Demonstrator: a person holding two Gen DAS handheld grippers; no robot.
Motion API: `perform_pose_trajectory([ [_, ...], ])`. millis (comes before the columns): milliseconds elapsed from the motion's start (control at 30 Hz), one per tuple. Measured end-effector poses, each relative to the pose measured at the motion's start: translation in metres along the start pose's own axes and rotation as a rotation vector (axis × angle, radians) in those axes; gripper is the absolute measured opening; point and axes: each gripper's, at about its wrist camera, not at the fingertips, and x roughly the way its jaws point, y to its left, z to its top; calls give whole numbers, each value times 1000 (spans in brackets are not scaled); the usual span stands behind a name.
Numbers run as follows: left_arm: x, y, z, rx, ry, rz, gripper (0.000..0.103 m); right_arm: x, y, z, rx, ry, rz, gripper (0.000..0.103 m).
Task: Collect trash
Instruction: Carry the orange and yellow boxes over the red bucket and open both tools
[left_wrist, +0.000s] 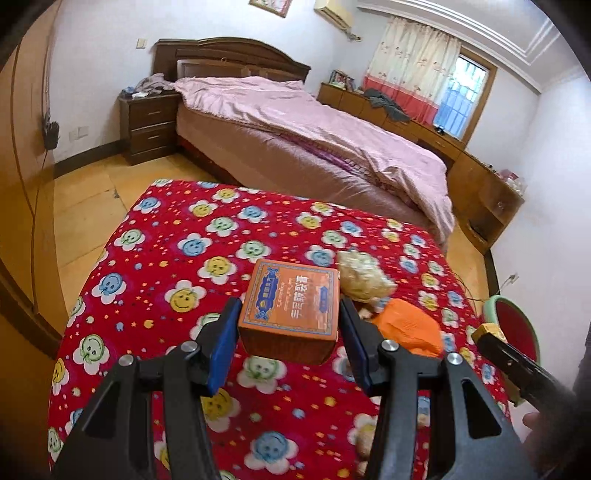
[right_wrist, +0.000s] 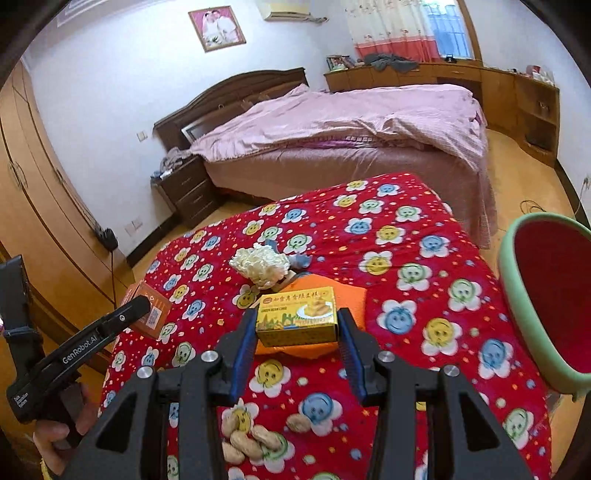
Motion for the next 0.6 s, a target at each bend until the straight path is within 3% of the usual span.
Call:
perform_pose_trajectory([
  [600,-25,-99,-17,127,39,-154,53,-81,-84,-18,165,-116,-24,46],
])
